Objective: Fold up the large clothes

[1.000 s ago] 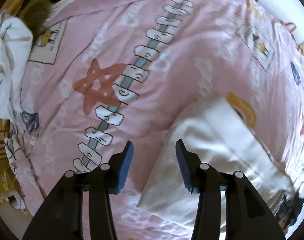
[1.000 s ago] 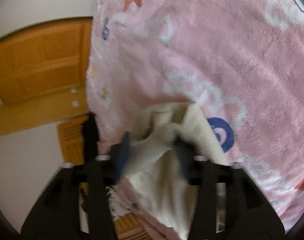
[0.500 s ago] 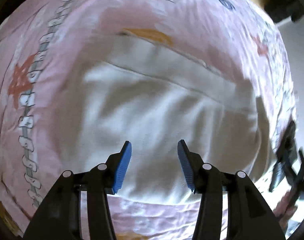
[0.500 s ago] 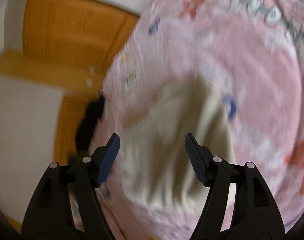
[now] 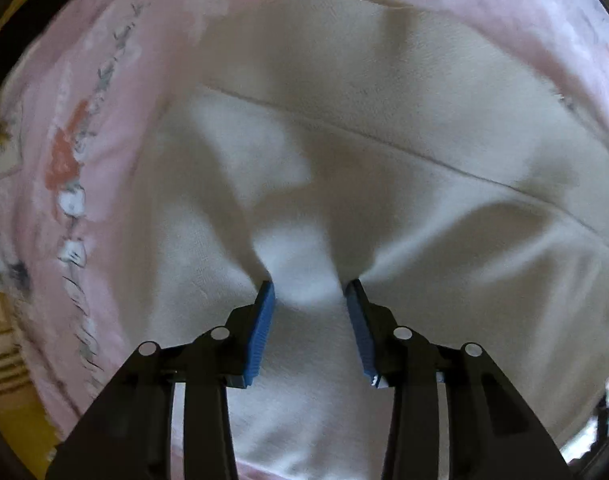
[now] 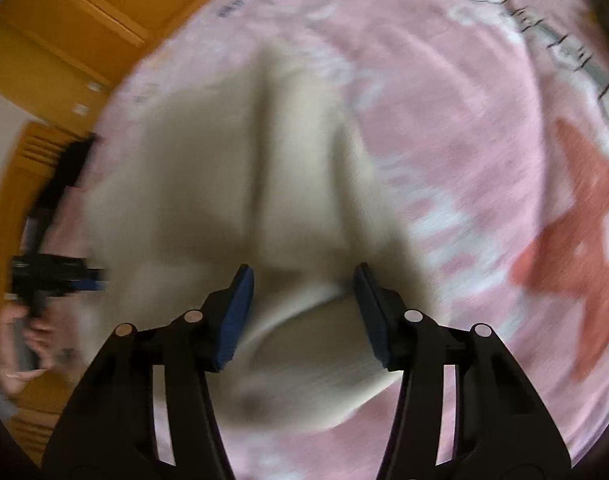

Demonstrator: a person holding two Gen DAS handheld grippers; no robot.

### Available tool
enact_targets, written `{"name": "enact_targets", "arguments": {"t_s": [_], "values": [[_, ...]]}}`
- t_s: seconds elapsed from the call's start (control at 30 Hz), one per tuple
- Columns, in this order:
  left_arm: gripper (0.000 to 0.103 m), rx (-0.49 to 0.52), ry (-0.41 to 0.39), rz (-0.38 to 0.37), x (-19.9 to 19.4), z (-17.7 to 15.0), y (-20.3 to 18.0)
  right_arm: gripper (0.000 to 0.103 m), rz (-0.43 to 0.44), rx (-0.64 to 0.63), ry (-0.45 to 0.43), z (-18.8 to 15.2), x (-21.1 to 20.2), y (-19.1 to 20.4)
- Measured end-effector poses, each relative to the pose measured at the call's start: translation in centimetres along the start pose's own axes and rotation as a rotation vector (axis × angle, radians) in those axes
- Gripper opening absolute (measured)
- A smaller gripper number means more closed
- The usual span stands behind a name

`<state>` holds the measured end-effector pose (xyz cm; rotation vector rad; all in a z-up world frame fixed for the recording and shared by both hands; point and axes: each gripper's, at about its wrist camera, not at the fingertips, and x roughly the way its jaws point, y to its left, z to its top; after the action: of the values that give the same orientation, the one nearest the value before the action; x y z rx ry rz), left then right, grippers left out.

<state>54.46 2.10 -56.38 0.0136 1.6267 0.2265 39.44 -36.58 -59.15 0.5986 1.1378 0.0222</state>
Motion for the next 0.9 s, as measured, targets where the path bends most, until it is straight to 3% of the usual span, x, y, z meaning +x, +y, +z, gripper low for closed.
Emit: {"name": "enact_targets", "arguments": {"t_s": [0.1,0.23,0.33,0.37,0.4,0.53,0.63,0.73,0.83,0.87,0.9], "values": [[0.047,-0.001,0.002,0.045,1.0,0.2,-0.5,0.052,0.106,0.082,-0.034,-0.5,-1.9,-1.4],[0.064,0.013,-0.033,0.149,1.2,0.0,-1.5,0.055,0.144,0.096,-0.082,-2.9,-6.8,-2.1],[0.06,0.028,-0.055,0.185,0.2,-1.1,-2.1,0.065,0.071,0.053,-0.108,-5.8,-9.4,-2.0],[0.049,0.059,-0.054,0.192,-0.5,-1.7,-2.6,0.066,0.048,0.039,-0.1,-6.8,-9.4,-2.2],[0.043,0.081,-0.052,0.185,-1.0,-2.0,-2.8,0.066,0.035,0.039,-0.084,-7.5,-9.0,-2.5],[0.044,0.169,-0.095,0.055,-5.5,-5.1,-3.9,0.066,0.067,0.058,-0.063,-7.8,-5.9,-2.9],[0.051,0.192,-0.133,-0.077,-8.7,-7.0,-5.1,0.066,0.134,0.088,-0.109,-7.2,-5.2,-2.7],[0.055,0.214,-0.151,-0.148,-9.7,-8.5,-6.3,0.071,0.12,0.096,-0.128,-6.8,-4.1,-1.9],[0.057,0.258,-0.149,-0.146,-8.8,-9.5,-7.3,0.071,0.166,0.115,-0.137,-7.1,-3.3,-1.2],[0.057,0.273,-0.141,-0.127,-8.0,-9.7,-7.6,0.069,0.142,0.091,-0.156,-7.4,-3.6,-0.8],[0.057,0.29,-0.14,-0.094,-7.2,-10.0,-7.7,0.056,0.104,0.054,-0.168,-7.5,-3.5,-0.1]]}}
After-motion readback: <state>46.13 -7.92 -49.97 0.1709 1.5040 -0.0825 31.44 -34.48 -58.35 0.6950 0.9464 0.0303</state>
